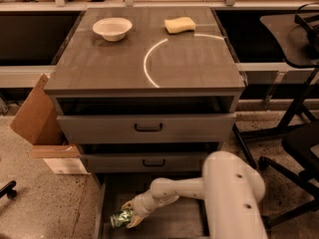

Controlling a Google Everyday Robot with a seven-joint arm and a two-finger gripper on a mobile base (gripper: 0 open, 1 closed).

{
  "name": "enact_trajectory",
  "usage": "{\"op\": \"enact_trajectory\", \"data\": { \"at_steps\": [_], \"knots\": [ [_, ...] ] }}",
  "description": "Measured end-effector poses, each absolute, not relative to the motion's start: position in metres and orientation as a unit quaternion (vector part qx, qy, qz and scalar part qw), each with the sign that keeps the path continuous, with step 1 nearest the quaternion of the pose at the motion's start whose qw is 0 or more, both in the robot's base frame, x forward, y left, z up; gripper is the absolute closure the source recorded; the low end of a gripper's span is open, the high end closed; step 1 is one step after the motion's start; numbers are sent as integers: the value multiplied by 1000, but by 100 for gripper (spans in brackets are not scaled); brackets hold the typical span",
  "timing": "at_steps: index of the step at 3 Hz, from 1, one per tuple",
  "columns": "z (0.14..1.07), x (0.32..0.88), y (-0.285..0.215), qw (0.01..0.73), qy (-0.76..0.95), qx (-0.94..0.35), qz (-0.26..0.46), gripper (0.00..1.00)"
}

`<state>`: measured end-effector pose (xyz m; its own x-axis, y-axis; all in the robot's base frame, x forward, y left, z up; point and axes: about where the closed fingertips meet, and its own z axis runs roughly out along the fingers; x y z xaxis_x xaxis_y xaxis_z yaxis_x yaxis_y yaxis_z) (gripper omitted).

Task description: Pick green can from bottom drawer and place on counter

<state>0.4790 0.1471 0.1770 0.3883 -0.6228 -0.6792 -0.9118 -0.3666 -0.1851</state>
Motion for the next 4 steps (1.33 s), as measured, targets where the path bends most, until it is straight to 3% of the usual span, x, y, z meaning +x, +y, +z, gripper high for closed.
{"op": "enact_trajectory", "data": {
  "at_steps": [2,4],
  "knots": [
    [270,475,73,337,467,-769,277,100],
    [314,464,60,345,446,-785,256,100]
  ]
}}
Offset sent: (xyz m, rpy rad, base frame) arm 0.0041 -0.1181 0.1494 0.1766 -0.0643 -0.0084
